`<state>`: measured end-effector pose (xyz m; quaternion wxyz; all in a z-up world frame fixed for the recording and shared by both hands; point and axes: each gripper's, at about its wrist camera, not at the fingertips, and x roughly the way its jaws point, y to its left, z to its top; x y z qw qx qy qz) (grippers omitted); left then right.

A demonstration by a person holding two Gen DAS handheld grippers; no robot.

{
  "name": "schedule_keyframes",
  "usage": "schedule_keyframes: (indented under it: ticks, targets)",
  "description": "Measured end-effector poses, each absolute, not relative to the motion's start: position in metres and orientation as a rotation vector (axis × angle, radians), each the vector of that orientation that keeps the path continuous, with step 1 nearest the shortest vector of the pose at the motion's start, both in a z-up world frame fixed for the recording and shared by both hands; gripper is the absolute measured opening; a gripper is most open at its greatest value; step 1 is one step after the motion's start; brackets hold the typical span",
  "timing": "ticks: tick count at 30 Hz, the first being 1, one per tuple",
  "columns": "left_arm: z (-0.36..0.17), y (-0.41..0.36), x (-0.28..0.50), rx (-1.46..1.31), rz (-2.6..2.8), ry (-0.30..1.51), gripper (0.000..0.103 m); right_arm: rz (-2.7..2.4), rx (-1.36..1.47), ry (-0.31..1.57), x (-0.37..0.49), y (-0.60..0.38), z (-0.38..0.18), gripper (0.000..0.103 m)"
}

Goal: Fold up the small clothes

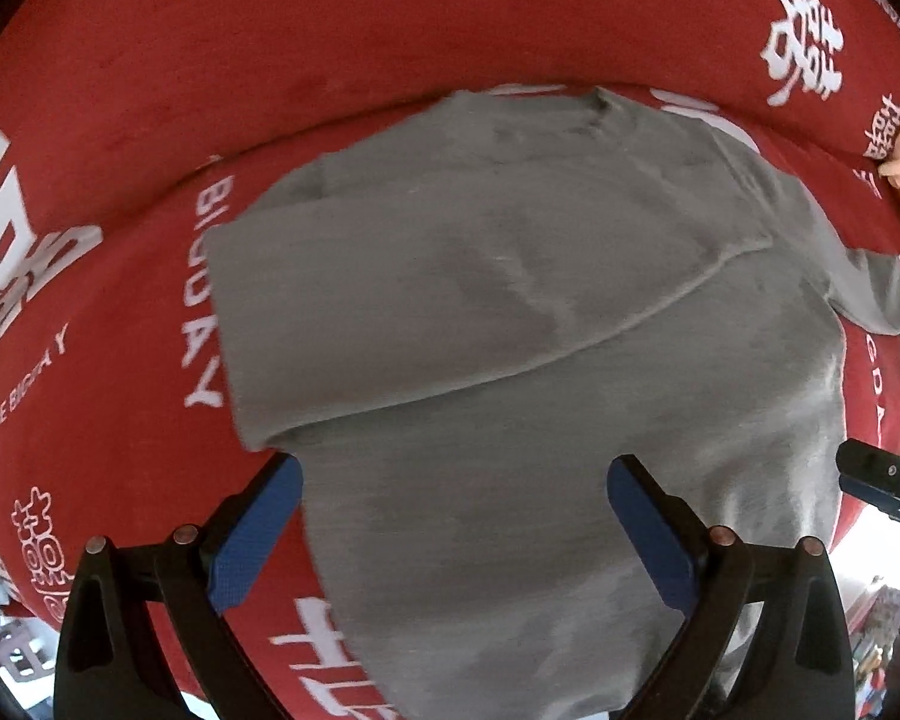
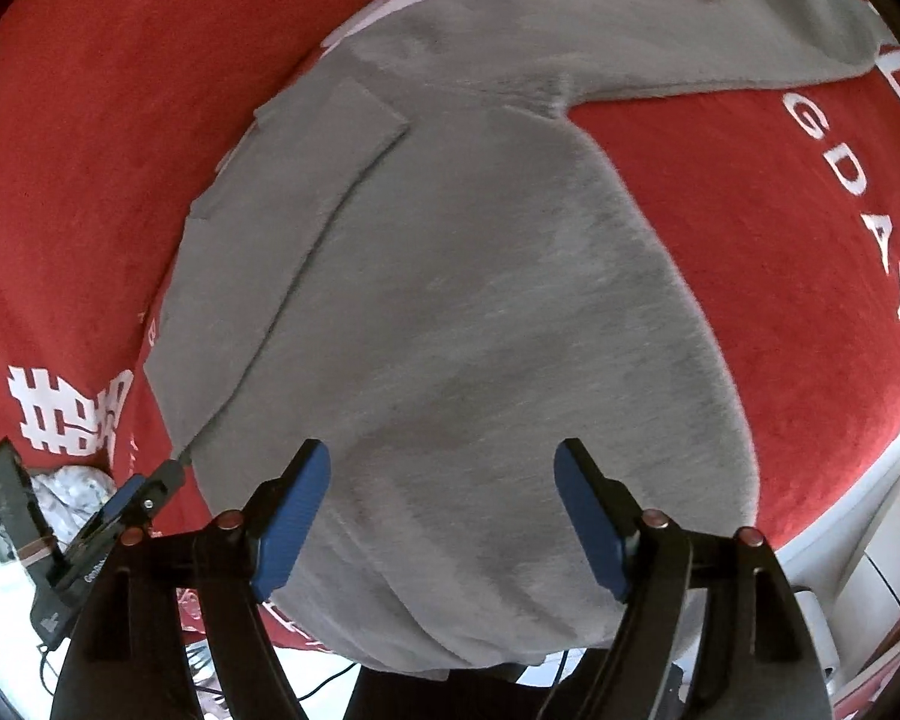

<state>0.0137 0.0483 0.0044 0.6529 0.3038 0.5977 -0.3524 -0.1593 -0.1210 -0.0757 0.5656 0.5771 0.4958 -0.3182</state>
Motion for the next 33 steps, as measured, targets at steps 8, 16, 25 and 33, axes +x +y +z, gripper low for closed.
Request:
schedule_keyframes:
  ticks: [8, 16, 25, 33]
  targets:
    - [-0.001, -0.005, -0.029, 0.715, -0.802, 1.375, 0.102, -0.746, 1.447, 1.081, -0.212, -0.167, -0.08, 0.08]
    - [-0.014, -0.067, -0.081, 0.713, -0.873, 1.398, 0.102, -0.837, 1.553, 0.906, -0.291, -0.231, -0.094, 0.088]
    - [-0.036, -0.112, -0.115, 0.742, -0.918, 1.45, 0.102, -0.948, 1.656, 0.7, -0.367, -0.286, -0.115, 0.089]
    - [-0.04, -0.134, -0.122, 0.771, -0.899, 1.42, 0.102, -1.031, 1.759, 0.418, -0.413, -0.324, -0.136, 0.089]
